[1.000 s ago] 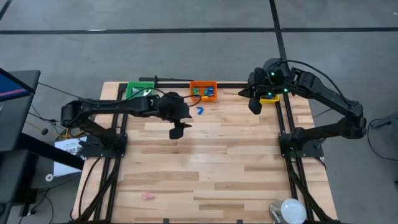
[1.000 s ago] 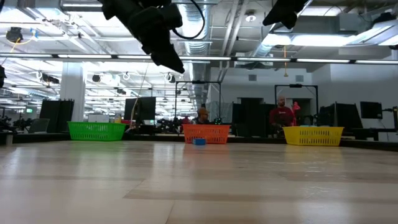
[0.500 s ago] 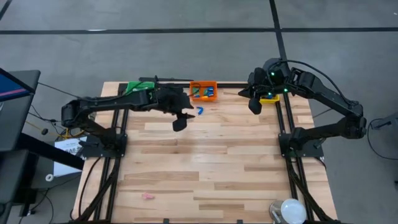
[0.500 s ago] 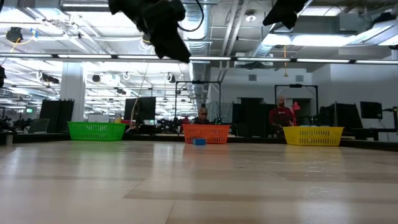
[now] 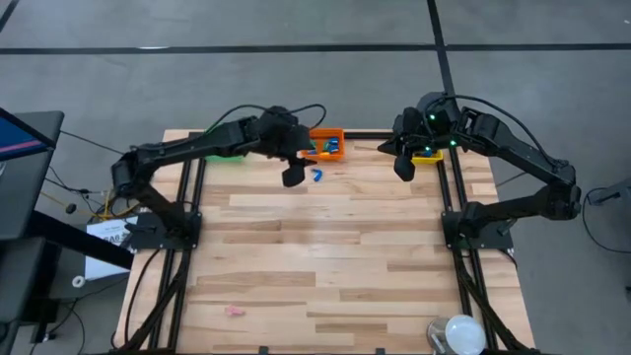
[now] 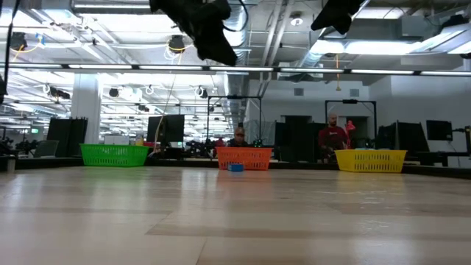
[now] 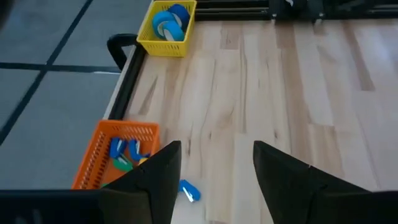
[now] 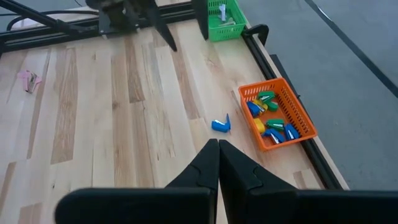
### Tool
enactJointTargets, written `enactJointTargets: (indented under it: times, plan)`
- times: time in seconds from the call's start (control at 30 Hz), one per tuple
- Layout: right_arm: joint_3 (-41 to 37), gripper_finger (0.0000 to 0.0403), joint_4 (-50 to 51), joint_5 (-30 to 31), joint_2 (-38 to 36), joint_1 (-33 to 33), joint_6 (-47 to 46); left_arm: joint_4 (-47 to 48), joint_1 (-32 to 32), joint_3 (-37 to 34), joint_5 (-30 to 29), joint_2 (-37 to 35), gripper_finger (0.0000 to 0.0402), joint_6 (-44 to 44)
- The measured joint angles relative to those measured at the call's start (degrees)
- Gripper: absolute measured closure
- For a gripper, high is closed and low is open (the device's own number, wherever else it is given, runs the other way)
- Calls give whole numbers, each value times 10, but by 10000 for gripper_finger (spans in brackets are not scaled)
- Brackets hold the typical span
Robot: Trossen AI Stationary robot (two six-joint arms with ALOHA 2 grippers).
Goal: Pick and place Stapler, Stapler remover, tape
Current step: Put the blue stapler into the orange bin
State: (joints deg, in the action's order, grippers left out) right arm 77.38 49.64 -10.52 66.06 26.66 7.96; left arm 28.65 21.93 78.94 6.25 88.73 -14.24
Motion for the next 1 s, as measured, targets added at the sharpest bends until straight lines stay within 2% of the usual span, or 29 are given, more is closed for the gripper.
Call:
enactJointTargets:
  times: [0.3, 0.5, 0.7, 1.0]
  plan:
    - [0, 403, 0, 1, 0, 1, 1, 13, -6, 8, 0, 41, 211, 2]
    - [0, 403, -16, 1, 25, 9, -3, 12, 3, 8, 1, 25, 211, 36]
    - [0, 403, -33, 0, 104, 9, 0, 13, 13, 8, -2, -29, 211, 41]
    - [0, 403, -121, -1, 232, 8, 11, 21, 18, 9, -21, -101, 211, 59]
